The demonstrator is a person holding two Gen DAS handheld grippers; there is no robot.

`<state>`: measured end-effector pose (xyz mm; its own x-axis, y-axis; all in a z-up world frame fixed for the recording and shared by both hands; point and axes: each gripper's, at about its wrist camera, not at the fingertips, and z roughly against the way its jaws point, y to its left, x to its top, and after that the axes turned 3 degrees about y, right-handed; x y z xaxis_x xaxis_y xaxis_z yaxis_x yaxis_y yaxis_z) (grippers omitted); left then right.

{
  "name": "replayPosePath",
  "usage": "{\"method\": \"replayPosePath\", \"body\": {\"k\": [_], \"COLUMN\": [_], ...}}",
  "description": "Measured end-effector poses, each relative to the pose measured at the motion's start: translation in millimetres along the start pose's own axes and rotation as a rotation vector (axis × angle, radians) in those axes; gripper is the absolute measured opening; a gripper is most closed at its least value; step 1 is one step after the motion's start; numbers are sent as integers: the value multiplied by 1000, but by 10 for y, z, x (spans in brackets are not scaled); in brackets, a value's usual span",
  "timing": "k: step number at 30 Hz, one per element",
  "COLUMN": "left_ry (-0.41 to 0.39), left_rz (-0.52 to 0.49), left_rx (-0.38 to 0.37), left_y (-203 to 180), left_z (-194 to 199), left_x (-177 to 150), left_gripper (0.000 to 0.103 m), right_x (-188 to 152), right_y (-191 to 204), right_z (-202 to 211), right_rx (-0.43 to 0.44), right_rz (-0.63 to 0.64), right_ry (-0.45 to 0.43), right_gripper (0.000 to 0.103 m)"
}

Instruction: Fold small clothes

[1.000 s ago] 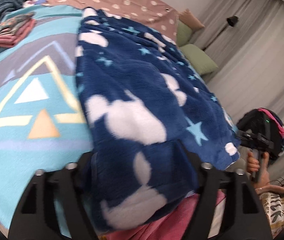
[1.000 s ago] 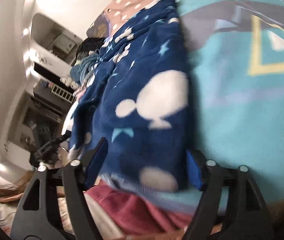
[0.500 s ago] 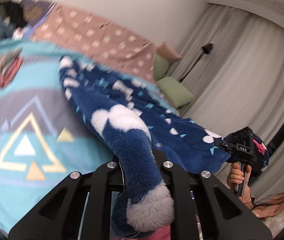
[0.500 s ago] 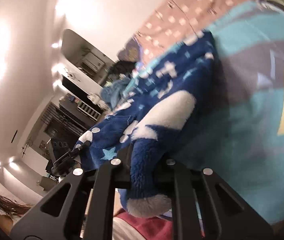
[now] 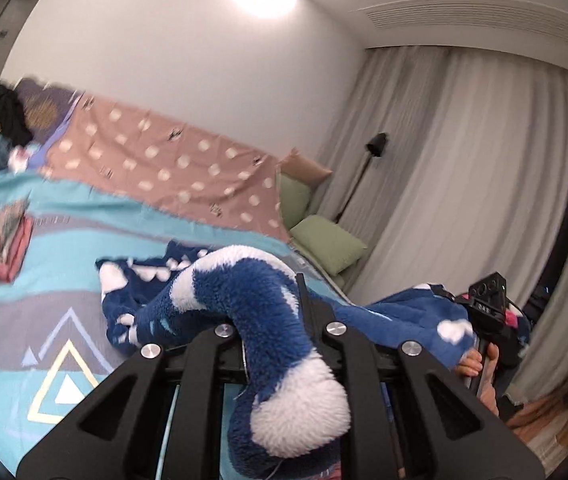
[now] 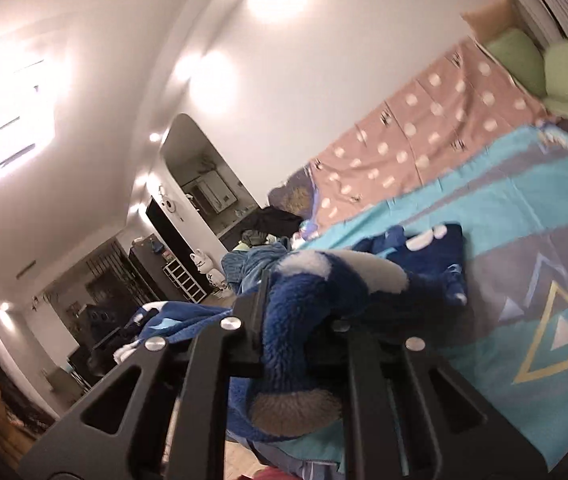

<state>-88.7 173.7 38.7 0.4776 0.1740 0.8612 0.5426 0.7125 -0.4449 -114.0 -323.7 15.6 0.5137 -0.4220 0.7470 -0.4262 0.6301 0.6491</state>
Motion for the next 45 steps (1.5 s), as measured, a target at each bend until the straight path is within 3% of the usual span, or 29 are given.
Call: {"method": "replayPosePath", "body": {"k": [6,22,27,31,34,39,41,45], "left_ry": [28,9,23,58,106,364,383,334], "left_rz": [21,-17,-30,9,34,179,230,246], "left_rx": [21,68,81,129,191,305,290,242], "left_y": [216,613,799,1180,1525,2353,2489,2501], "left_z": [-331,-1077,-1416,-1851,-2195,-3007,-3061,-2906], "left_x": [85,839,1078,1192,1155,623,511,603], "left_gripper": [13,13,13,13,16,16,17,26], "right_x": [174,919,1192,1338,1326,1051,963,940], "right_y": [-204,-547,-701,-1014,-1358,-2001,-2118,-2087], "right_z": [-305,-1101,-1497,-1974,-2420,-2985,-3034,-2929], "right_rx": [-28,-72,-138,-193,-274,-437,-447,-444], "right_rz": [-27,4,39,9,-13,-88,-103,-77], "right_ry": [15,24,48,98,163,307,334,333], "right_gripper": [13,15,15,15,16,18,22,36]}}
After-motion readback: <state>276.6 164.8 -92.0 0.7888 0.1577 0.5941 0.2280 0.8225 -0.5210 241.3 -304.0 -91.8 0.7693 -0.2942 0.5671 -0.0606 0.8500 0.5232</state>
